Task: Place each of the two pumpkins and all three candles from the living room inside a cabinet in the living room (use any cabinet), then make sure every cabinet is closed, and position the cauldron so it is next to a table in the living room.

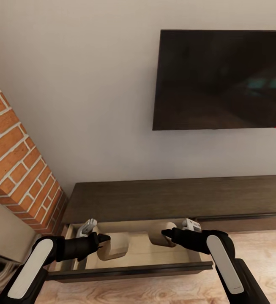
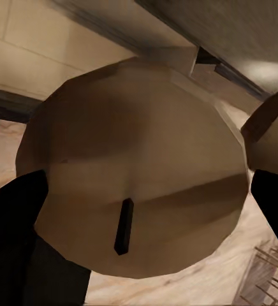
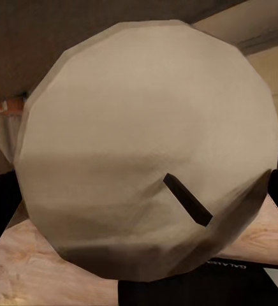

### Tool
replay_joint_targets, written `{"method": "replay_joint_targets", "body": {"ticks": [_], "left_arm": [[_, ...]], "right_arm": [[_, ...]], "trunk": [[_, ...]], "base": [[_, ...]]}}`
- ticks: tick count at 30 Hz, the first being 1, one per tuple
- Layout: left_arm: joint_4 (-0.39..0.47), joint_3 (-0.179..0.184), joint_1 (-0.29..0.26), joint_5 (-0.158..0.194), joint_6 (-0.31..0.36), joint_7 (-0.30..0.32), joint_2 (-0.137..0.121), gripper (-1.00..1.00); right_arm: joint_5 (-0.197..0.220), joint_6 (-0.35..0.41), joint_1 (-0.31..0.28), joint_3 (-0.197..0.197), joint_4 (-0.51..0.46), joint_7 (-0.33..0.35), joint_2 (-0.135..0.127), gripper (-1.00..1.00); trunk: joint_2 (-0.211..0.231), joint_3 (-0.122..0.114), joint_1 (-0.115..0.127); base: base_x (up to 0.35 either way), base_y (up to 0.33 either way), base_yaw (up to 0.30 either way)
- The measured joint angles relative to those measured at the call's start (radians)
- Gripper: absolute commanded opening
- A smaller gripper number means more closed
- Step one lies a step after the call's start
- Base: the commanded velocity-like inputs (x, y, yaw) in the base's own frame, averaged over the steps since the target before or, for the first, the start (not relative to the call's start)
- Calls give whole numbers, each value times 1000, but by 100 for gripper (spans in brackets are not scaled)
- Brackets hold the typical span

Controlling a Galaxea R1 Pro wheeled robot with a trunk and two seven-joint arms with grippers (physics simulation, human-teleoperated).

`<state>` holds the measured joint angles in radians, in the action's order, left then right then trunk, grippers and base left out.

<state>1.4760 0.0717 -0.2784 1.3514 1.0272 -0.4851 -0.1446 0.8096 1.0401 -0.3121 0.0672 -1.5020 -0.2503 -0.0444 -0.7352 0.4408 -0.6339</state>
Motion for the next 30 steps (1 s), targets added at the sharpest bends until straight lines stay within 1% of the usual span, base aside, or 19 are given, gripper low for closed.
{"method": "replay_joint_targets", "body": {"ticks": [2,3,4,5,6,7,10,13,15,18,23,26,30], "left_arm": [[0,-2,0,6,-6,-53,2,-100],[0,-2,0,-1,-5,-74,3,-100],[0,-2,0,3,-8,-94,3,-100],[-1,-2,0,6,-10,-122,4,-100],[-2,-2,0,0,-9,-143,5,-100],[-3,7,0,3,-15,-178,8,-100],[-3,42,0,11,-30,-225,10,-100],[-3,62,0,13,-60,-239,12,-100],[-3,66,0,13,-71,-241,12,-100],[-3,68,0,13,-76,-242,12,-100],[-3,67,0,12,-77,-240,12,-100],[-3,68,0,11,-96,-239,12,-100],[-3,103,0,-2,-129,-241,11,-100]], "right_arm": [[-2,0,0,3,19,-19,1,-100],[-8,1,0,5,26,-32,3,-100],[-4,1,0,8,30,-45,5,-100],[1,1,0,13,34,-69,8,-100],[-3,2,0,23,36,-91,10,-100],[-3,3,0,51,37,-132,13,-100],[4,-1,0,102,37,-189,15,-100],[3,-3,0,136,36,-211,17,-100],[0,-3,0,144,35,-215,17,-100],[0,-12,0,149,35,-216,18,-100],[0,-35,0,168,35,-216,18,-100],[0,-36,0,170,35,-216,18,-100],[-1,-37,0,170,36,-216,18,-100]], "trunk": [[0,0,0],[0,0,0],[0,0,0],[0,0,0],[0,0,0],[0,0,0],[0,0,0],[0,0,0],[0,0,0],[0,0,0],[0,0,0],[0,0,0],[0,0,0]], "base": [[10,0,0],[5,0,0],[3,0,0],[2,0,0],[0,0,0],[0,0,0],[0,0,0],[0,0,0],[0,0,0],[0,0,0],[0,0,0],[29,-8,0],[12,-9,0]]}}
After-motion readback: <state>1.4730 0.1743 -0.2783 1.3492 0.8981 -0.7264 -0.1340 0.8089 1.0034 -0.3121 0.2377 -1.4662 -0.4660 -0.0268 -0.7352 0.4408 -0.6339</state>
